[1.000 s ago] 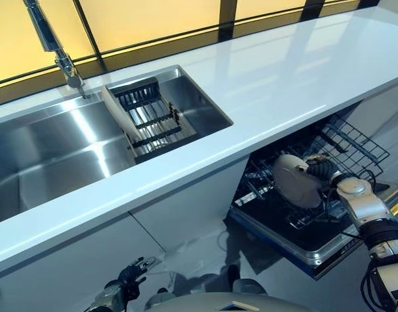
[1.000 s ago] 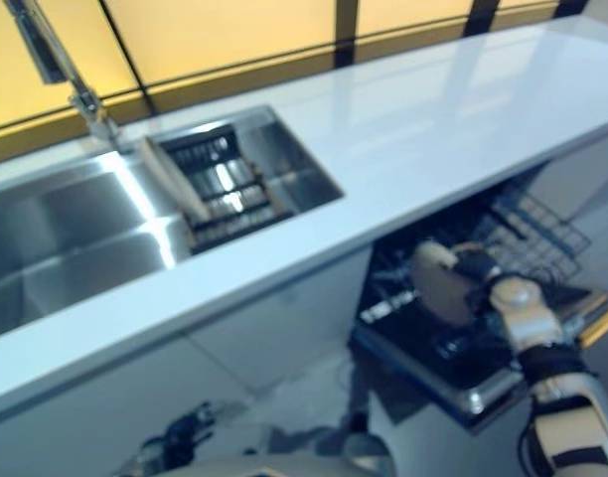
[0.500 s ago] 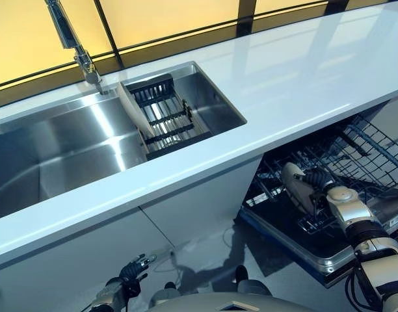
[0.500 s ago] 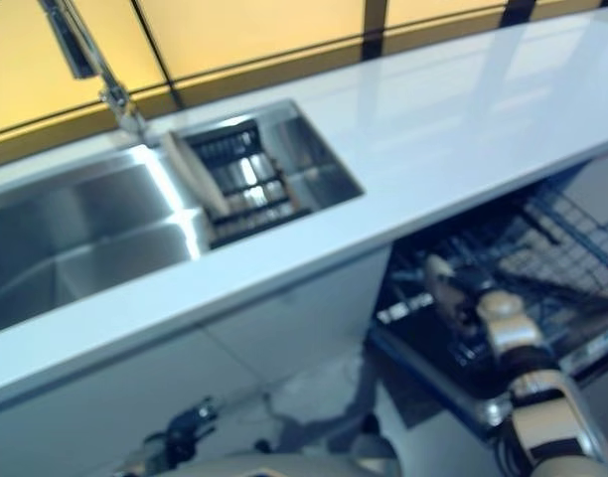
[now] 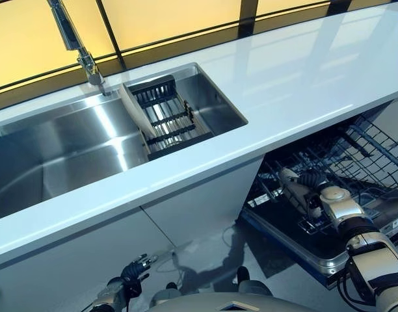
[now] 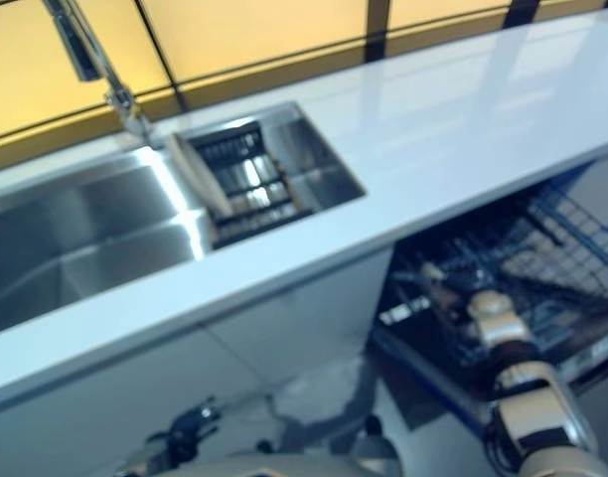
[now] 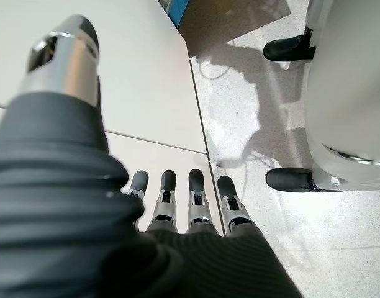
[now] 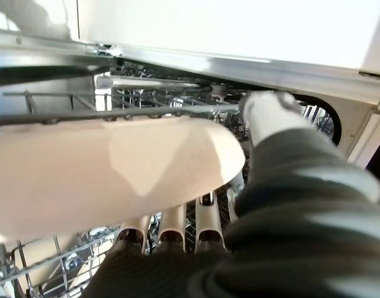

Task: Take plates into dishwasher

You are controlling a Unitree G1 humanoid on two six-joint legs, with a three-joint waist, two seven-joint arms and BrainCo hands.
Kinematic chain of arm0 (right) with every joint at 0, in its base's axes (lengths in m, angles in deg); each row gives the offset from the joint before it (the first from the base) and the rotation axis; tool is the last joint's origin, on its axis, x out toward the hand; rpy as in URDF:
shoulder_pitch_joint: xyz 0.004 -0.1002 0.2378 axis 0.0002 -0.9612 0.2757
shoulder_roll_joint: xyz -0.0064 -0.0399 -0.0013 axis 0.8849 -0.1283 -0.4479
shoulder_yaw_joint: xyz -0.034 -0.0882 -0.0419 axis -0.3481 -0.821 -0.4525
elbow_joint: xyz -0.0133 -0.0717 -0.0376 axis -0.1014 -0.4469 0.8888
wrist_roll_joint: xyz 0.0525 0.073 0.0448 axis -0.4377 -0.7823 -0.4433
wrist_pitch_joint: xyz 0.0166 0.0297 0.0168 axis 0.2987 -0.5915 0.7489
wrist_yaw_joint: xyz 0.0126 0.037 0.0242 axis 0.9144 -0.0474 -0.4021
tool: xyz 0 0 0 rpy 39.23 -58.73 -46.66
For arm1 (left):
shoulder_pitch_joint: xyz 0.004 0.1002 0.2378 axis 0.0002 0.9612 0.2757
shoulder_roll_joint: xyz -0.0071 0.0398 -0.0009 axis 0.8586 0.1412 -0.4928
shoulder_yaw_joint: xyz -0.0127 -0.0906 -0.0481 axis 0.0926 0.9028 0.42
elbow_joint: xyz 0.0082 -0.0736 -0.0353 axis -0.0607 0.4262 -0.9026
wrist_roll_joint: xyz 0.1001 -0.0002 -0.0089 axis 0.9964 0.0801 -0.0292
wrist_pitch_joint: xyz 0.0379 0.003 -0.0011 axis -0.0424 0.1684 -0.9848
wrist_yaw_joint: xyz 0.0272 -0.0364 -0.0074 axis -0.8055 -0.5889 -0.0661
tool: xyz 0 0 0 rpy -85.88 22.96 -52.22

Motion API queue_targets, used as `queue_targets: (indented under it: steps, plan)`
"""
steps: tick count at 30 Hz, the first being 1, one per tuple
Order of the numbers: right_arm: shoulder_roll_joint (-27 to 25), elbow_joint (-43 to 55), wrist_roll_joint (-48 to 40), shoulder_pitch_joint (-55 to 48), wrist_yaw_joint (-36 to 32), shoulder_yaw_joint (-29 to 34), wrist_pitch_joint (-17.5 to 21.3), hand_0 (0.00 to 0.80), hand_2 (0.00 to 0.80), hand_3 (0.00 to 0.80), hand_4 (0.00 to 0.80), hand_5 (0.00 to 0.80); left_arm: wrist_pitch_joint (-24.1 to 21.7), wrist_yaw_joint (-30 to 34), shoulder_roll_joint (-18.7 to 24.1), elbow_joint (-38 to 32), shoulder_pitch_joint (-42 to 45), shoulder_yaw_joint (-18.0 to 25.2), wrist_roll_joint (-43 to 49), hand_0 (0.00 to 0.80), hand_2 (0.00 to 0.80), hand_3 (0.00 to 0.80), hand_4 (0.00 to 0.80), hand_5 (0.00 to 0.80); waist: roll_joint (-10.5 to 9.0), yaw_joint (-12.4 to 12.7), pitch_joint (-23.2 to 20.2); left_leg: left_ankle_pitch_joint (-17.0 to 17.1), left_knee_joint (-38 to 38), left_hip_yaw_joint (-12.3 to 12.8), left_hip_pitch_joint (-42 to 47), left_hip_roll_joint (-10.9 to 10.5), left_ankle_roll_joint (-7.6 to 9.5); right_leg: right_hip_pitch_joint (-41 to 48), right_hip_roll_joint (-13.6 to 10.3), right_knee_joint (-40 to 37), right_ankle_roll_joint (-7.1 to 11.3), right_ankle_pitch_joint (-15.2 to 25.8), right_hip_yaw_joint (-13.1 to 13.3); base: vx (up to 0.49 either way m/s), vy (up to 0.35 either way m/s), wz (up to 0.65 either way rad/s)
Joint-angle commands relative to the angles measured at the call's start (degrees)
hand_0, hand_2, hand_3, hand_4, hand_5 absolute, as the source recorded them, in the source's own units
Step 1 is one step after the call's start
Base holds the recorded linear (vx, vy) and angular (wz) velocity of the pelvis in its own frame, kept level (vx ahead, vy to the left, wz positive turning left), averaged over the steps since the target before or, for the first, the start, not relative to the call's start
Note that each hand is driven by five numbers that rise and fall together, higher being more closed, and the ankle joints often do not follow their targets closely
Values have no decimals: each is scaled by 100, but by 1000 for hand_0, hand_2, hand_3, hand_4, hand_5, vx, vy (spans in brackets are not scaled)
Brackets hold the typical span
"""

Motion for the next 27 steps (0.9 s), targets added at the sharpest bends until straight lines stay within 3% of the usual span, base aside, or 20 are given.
queue_targets:
  steps: [1,12,27]
  plan:
    - [165,-94,-191,560,78,-10,121,0,0,0,0,0,-180,27,84,207,-498,-226,-113,0,0,0,0,0,-370,131,75,-86,-5,-368,-73,-202,323,51,-300,18,89,30,-159,0,0,0]
    - [-389,670,-228,302,192,367,-199,0,0,0,0,0,-92,2,137,128,-468,-101,-114,0,0,0,0,0,-497,-45,49,-112,-5,-244,-28,-151,318,50,-250,18,98,33,-56,0,0,0]
    - [-1868,1199,-398,-150,282,1365,-409,0,0,0,0,0,-52,-42,227,73,-393,53,-88,0,0,0,0,0,-771,-321,-46,-162,-5,-82,29,-109,333,32,-135,18,120,65,206,0,5,-3]
